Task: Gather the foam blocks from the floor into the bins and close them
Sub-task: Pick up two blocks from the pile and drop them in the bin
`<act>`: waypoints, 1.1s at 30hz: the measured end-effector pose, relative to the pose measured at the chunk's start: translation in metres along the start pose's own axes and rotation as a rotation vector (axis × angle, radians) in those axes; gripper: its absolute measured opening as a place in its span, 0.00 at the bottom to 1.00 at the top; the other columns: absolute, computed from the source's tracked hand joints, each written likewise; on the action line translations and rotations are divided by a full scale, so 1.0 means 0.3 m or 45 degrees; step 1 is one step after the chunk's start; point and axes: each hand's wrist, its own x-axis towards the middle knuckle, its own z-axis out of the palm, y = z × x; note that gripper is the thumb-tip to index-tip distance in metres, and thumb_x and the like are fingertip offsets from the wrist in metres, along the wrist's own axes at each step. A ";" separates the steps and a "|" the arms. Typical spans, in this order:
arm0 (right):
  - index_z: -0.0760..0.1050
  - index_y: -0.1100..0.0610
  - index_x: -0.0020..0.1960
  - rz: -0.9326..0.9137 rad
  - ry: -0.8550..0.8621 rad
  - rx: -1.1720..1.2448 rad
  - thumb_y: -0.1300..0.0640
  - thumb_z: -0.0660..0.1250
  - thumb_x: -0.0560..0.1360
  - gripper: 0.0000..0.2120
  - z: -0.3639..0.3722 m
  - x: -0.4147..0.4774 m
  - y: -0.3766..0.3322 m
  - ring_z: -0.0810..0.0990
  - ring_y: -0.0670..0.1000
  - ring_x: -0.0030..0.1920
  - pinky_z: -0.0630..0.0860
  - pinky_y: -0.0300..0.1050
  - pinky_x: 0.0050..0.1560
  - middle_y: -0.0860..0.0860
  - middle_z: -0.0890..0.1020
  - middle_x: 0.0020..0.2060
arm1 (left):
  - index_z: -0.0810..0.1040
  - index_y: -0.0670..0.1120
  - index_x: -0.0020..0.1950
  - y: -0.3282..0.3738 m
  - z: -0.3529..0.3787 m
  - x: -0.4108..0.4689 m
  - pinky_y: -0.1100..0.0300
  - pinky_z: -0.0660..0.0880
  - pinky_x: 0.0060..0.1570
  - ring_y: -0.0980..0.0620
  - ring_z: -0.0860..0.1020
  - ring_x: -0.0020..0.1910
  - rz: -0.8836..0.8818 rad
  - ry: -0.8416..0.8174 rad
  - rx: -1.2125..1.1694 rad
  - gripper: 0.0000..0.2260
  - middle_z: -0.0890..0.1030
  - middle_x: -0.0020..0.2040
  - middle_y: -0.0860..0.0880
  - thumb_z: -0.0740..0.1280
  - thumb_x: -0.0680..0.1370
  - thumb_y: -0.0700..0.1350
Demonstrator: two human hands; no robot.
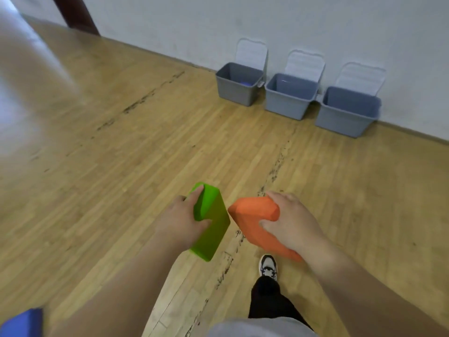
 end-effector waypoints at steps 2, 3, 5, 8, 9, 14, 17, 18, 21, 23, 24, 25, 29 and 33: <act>0.59 0.41 0.80 -0.026 -0.009 0.019 0.40 0.72 0.74 0.39 -0.022 0.131 0.000 0.72 0.53 0.71 0.73 0.50 0.68 0.48 0.67 0.74 | 0.47 0.69 0.81 0.028 -0.031 0.106 0.48 0.79 0.56 0.47 0.74 0.61 -0.023 0.008 -0.003 0.42 0.70 0.66 0.51 0.71 0.75 0.60; 0.59 0.41 0.80 -0.038 -0.011 0.021 0.40 0.72 0.74 0.39 -0.037 0.201 0.003 0.72 0.53 0.70 0.73 0.49 0.67 0.48 0.67 0.74 | 0.47 0.69 0.81 0.046 -0.045 0.168 0.48 0.78 0.57 0.47 0.74 0.61 -0.027 0.018 0.012 0.42 0.71 0.65 0.51 0.71 0.75 0.60; 0.60 0.41 0.80 -0.065 -0.007 0.023 0.39 0.71 0.74 0.38 -0.073 0.348 0.015 0.72 0.52 0.70 0.72 0.49 0.67 0.47 0.66 0.74 | 0.47 0.69 0.81 0.088 -0.074 0.299 0.48 0.78 0.57 0.47 0.75 0.61 -0.038 0.037 0.030 0.42 0.71 0.65 0.51 0.71 0.76 0.60; 0.60 0.40 0.80 -0.083 -0.012 0.036 0.39 0.71 0.74 0.38 -0.163 0.572 0.041 0.70 0.52 0.71 0.72 0.48 0.67 0.47 0.66 0.75 | 0.47 0.69 0.81 0.169 -0.126 0.503 0.49 0.78 0.56 0.48 0.74 0.61 -0.086 0.040 -0.009 0.42 0.70 0.66 0.51 0.71 0.76 0.59; 0.61 0.41 0.80 -0.085 -0.015 0.035 0.39 0.72 0.73 0.38 -0.203 0.642 0.047 0.70 0.52 0.72 0.71 0.48 0.68 0.47 0.66 0.75 | 0.47 0.69 0.81 0.201 -0.147 0.567 0.49 0.78 0.56 0.48 0.74 0.61 -0.101 0.041 -0.020 0.42 0.71 0.66 0.52 0.71 0.76 0.59; 0.62 0.41 0.79 -0.105 -0.016 -0.021 0.38 0.72 0.73 0.38 -0.387 0.985 0.042 0.71 0.52 0.71 0.71 0.49 0.68 0.47 0.67 0.74 | 0.47 0.68 0.81 0.331 -0.250 0.857 0.47 0.80 0.56 0.48 0.76 0.59 -0.112 0.078 -0.084 0.42 0.71 0.65 0.53 0.71 0.76 0.60; 0.62 0.42 0.80 -0.084 -0.024 -0.032 0.37 0.72 0.73 0.39 -0.439 1.153 0.012 0.72 0.53 0.70 0.72 0.49 0.66 0.47 0.67 0.74 | 0.47 0.69 0.80 0.353 -0.287 1.009 0.47 0.80 0.56 0.48 0.76 0.58 -0.120 0.083 -0.092 0.42 0.71 0.64 0.54 0.71 0.75 0.61; 0.61 0.42 0.80 -0.075 -0.022 -0.033 0.37 0.71 0.73 0.39 -0.448 1.207 -0.003 0.72 0.53 0.70 0.72 0.49 0.66 0.47 0.67 0.74 | 0.47 0.69 0.80 0.351 -0.301 1.066 0.47 0.80 0.56 0.48 0.76 0.59 -0.119 0.086 -0.098 0.42 0.71 0.64 0.54 0.71 0.75 0.61; 0.60 0.42 0.80 -0.053 -0.029 -0.010 0.36 0.71 0.73 0.40 -0.455 1.375 -0.044 0.71 0.53 0.71 0.72 0.50 0.66 0.47 0.68 0.74 | 0.48 0.68 0.81 0.324 -0.345 1.263 0.47 0.78 0.58 0.47 0.75 0.61 -0.096 0.088 -0.118 0.42 0.71 0.66 0.52 0.71 0.75 0.61; 0.59 0.42 0.80 -0.033 -0.026 -0.001 0.36 0.71 0.73 0.40 -0.446 1.489 -0.080 0.71 0.53 0.71 0.72 0.50 0.66 0.48 0.68 0.74 | 0.49 0.68 0.81 0.304 -0.379 1.397 0.47 0.78 0.58 0.46 0.75 0.61 -0.061 0.065 -0.117 0.42 0.71 0.66 0.51 0.72 0.75 0.60; 0.59 0.42 0.80 -0.017 -0.025 -0.001 0.37 0.72 0.73 0.40 -0.438 1.546 -0.103 0.71 0.53 0.71 0.72 0.50 0.67 0.47 0.68 0.74 | 0.50 0.67 0.81 0.290 -0.399 1.467 0.48 0.78 0.58 0.46 0.76 0.61 -0.045 0.051 -0.116 0.41 0.71 0.66 0.51 0.72 0.75 0.60; 0.59 0.42 0.80 0.004 -0.022 0.001 0.37 0.72 0.73 0.40 -0.430 1.603 -0.131 0.71 0.53 0.71 0.71 0.50 0.67 0.47 0.68 0.74 | 0.50 0.67 0.81 0.273 -0.423 1.539 0.49 0.78 0.57 0.47 0.75 0.60 -0.033 0.038 -0.115 0.41 0.71 0.65 0.51 0.72 0.75 0.60; 0.60 0.41 0.80 0.083 -0.005 0.003 0.36 0.71 0.72 0.39 -0.409 1.839 -0.281 0.72 0.52 0.70 0.73 0.51 0.67 0.47 0.68 0.73 | 0.50 0.66 0.82 0.187 -0.573 1.826 0.51 0.77 0.55 0.48 0.76 0.59 0.011 0.002 -0.085 0.41 0.72 0.64 0.51 0.72 0.76 0.60; 0.61 0.42 0.79 0.153 0.044 0.099 0.36 0.71 0.72 0.39 -0.430 2.054 -0.441 0.73 0.51 0.68 0.74 0.50 0.65 0.45 0.69 0.73 | 0.51 0.66 0.82 0.128 -0.758 2.088 0.50 0.78 0.58 0.47 0.76 0.60 0.070 -0.043 -0.031 0.41 0.72 0.66 0.51 0.72 0.75 0.60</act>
